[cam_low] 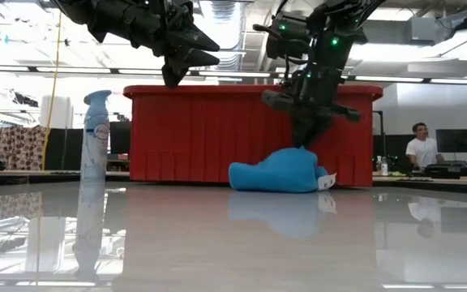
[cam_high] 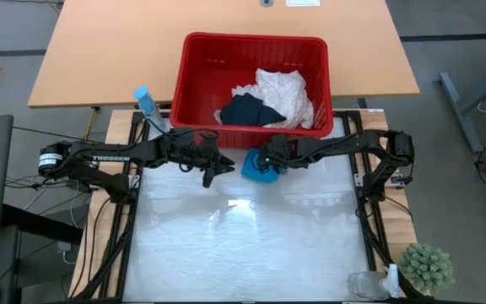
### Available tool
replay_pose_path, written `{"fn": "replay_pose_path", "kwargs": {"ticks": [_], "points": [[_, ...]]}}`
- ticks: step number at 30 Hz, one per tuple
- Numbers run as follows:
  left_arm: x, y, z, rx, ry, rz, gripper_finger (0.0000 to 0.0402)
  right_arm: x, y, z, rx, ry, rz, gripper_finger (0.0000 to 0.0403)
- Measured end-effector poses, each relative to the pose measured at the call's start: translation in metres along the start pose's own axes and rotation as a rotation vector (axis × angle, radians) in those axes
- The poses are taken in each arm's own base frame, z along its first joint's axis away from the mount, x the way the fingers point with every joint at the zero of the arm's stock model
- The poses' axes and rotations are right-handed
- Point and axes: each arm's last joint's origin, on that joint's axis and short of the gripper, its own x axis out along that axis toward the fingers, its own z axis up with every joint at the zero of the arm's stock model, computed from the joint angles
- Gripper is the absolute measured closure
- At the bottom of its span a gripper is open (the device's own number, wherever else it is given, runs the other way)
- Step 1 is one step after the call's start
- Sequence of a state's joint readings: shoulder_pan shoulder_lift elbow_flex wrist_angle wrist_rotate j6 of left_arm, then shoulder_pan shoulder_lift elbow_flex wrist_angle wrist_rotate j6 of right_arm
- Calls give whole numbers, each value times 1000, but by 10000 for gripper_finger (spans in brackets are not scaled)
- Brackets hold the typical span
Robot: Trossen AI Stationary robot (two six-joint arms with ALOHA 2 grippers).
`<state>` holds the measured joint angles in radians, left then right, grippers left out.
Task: Fold laundry
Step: Fold the blue shorts
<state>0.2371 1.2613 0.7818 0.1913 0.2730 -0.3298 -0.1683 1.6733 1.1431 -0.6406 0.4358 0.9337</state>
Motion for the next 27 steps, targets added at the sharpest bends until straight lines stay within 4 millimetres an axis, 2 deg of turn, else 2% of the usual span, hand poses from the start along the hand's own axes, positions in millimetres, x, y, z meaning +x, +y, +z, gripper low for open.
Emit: {"fn": "replay_pose_path", "kwargs": {"ticks": [7, 12, 20, 24, 27], "points": [[0, 0, 0, -4, 1, 0, 294, 2, -5, 4, 9, 0, -25, 266], [0, 0, 0, -5, 4, 1, 294, 4, -6, 6, -23, -5, -29, 241], [0, 1, -2, -11, 23, 8, 294, -1, -7, 8, -25, -12, -12, 233], [0, 1, -2, -10, 22, 7, 294, -22, 0, 13, -58, -44, 58, 239], [0, 1, -2, -10, 22, 7, 294, -34, 4, 10, -44, -28, 117, 253]]}}
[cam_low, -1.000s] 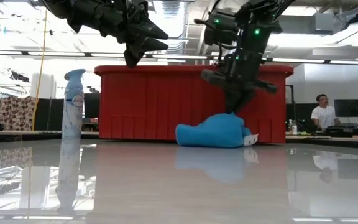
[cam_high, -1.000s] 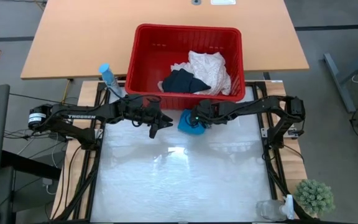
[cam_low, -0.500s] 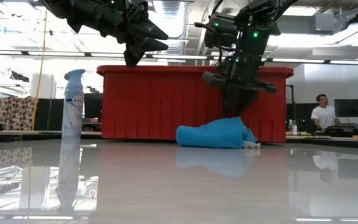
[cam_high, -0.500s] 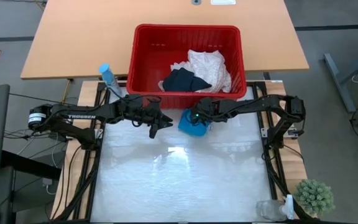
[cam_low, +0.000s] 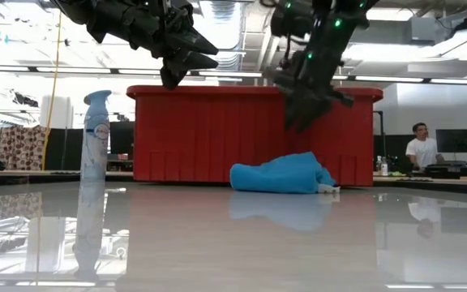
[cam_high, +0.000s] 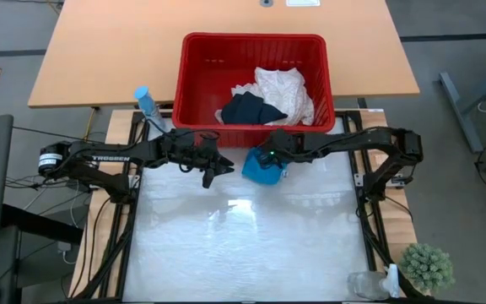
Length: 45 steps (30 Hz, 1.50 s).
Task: Fold laundry
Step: Fold the blue shorts
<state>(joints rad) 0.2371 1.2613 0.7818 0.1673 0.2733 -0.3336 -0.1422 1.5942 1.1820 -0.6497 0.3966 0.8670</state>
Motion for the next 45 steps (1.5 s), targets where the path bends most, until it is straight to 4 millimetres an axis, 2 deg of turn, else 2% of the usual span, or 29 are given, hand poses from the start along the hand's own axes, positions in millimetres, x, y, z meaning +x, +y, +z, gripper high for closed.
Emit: {"fn": "replay_pose_path", "kwargs": {"ticks": [2, 7, 8, 14, 18, 24, 30, 38, 45], "points": [[0, 0, 0, 0, 0, 0, 294, -1, 5, -7, 10, 14, 20, 277], [0, 0, 0, 0, 0, 0, 294, 14, 16, -31, -1, 66, -4, 375], [0, 0, 0, 0, 0, 0, 294, 17, 18, -34, -5, 71, -10, 385], [0, 1, 0, -2, -5, 28, 294, 45, 22, -47, -9, 104, -73, 382], [0, 2, 0, -3, -12, 49, 294, 64, 20, -48, -12, 119, -101, 389], [0, 2, -2, -9, 7, 56, 294, 79, 17, -44, 2, 156, -74, 384], [-1, 4, -8, 8, 69, 86, 294, 75, 11, -48, 17, 215, -130, 385], [-2, 9, -14, 29, 121, 175, 294, 51, -9, -78, 46, 399, -443, 385], [-2, 9, -14, 32, 120, 174, 294, 41, -31, -76, 42, 486, -667, 385]]}}
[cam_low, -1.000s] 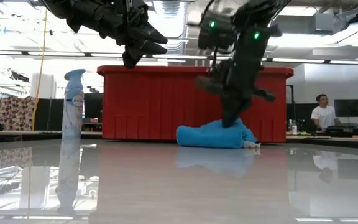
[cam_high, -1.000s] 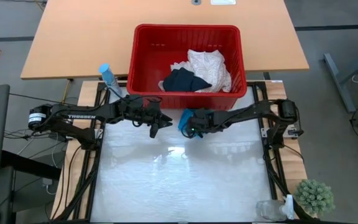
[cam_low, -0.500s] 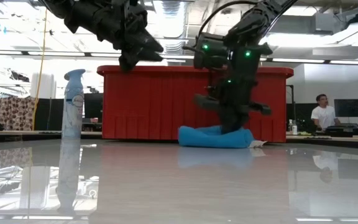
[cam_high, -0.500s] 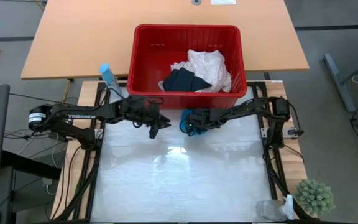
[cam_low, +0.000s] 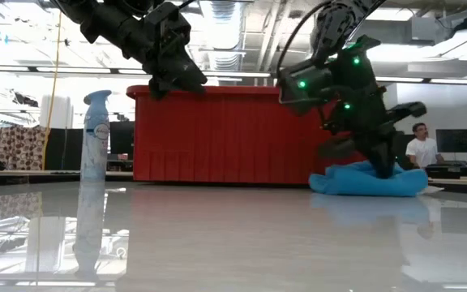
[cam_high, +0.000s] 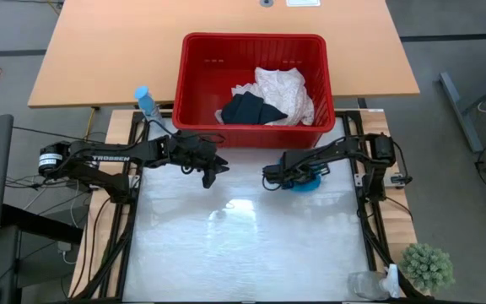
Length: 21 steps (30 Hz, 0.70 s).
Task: Fold laundry
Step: Fold the blue shorts
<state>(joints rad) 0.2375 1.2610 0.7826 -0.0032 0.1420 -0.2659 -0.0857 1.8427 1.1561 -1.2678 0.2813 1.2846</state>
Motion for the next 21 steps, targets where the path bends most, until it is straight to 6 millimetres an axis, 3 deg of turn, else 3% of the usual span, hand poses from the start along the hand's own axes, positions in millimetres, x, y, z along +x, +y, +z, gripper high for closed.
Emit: {"fn": "replay_pose_path", "kwargs": {"ticks": [9, 14, 21], "points": [[0, 2, -4, 20, 31, 44, 294, 6, -19, 16, 21, 74, -134, 385], [0, 4, -5, 42, 40, 94, 294, 7, -7, 21, -12, 38, -4, 382], [0, 4, -5, 42, 34, 112, 294, 1, 13, 12, -129, -37, 158, 374]]}}
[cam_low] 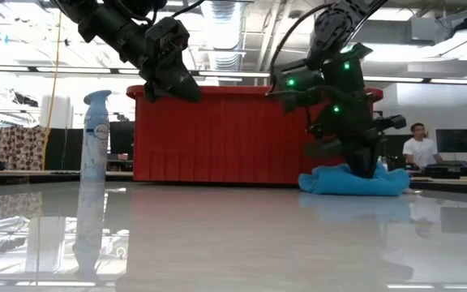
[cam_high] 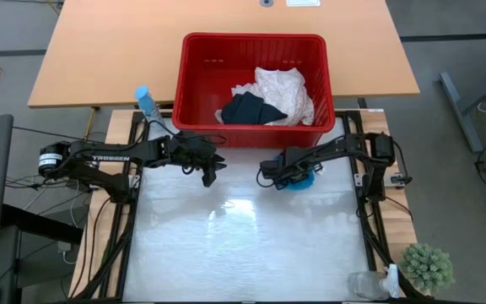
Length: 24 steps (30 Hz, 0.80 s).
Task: Fold laundry
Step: Fold the blue shorts
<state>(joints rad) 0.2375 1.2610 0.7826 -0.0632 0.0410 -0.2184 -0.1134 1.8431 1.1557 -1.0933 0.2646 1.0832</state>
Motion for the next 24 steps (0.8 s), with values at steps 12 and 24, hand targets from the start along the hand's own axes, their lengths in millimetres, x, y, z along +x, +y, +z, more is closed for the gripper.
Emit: {"fn": "replay_pose_path", "kwargs": {"ticks": [12, 24], "points": [[0, 0, 0, 0, -2, 0, 294, -28, -14, -4, 2, -60, 88, 307], [0, 1, 0, -6, -8, 29, 294, -76, -54, -2, 176, -304, 190, 279]]}}
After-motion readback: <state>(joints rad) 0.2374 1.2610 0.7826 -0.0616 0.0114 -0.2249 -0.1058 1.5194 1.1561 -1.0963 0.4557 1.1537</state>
